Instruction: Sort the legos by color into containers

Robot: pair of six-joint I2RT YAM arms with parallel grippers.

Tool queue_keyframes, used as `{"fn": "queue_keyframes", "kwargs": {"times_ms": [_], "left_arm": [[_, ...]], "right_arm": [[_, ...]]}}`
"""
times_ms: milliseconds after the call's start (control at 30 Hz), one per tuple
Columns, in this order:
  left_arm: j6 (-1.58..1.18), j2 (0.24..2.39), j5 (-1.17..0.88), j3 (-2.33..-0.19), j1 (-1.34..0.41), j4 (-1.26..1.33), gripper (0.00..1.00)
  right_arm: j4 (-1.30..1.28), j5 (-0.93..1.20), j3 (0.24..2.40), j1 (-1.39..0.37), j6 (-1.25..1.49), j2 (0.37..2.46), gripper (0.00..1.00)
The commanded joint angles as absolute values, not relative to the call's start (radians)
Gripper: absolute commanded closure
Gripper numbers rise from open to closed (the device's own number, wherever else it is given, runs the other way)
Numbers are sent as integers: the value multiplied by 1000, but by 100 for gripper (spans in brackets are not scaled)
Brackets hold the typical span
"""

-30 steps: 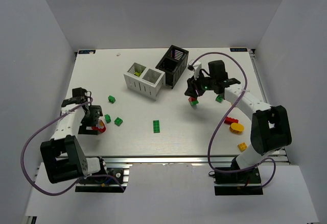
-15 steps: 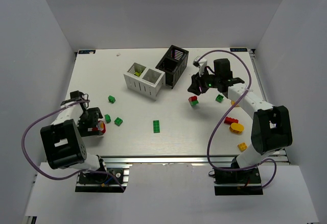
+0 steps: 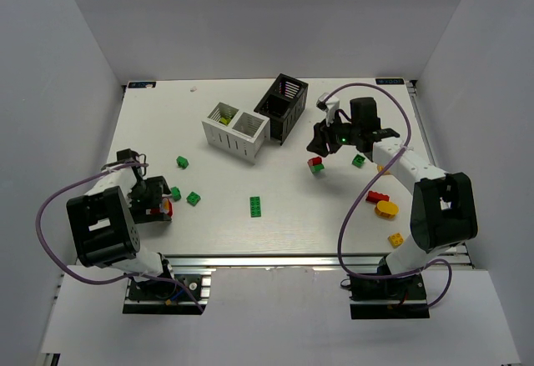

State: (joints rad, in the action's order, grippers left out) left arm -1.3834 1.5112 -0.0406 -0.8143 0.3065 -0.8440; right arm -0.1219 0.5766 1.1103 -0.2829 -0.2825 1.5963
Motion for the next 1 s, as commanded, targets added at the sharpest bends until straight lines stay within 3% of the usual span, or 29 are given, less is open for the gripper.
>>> {"fn": "queue_keyframes", "kwargs": {"times_ms": [0, 567, 967], "left_arm": [[-1371, 1496, -14, -841, 313, -871, 2], [-1286, 1482, 161, -905, 314, -946, 2], [-1259, 1519, 160, -900, 344, -925, 2]], "right_arm": [[-86, 597, 1104, -278, -268, 1591, 48], [-84, 614, 1103, -278, -267, 1589, 48], [-81, 615, 1085, -276, -265, 1569, 48]]}}
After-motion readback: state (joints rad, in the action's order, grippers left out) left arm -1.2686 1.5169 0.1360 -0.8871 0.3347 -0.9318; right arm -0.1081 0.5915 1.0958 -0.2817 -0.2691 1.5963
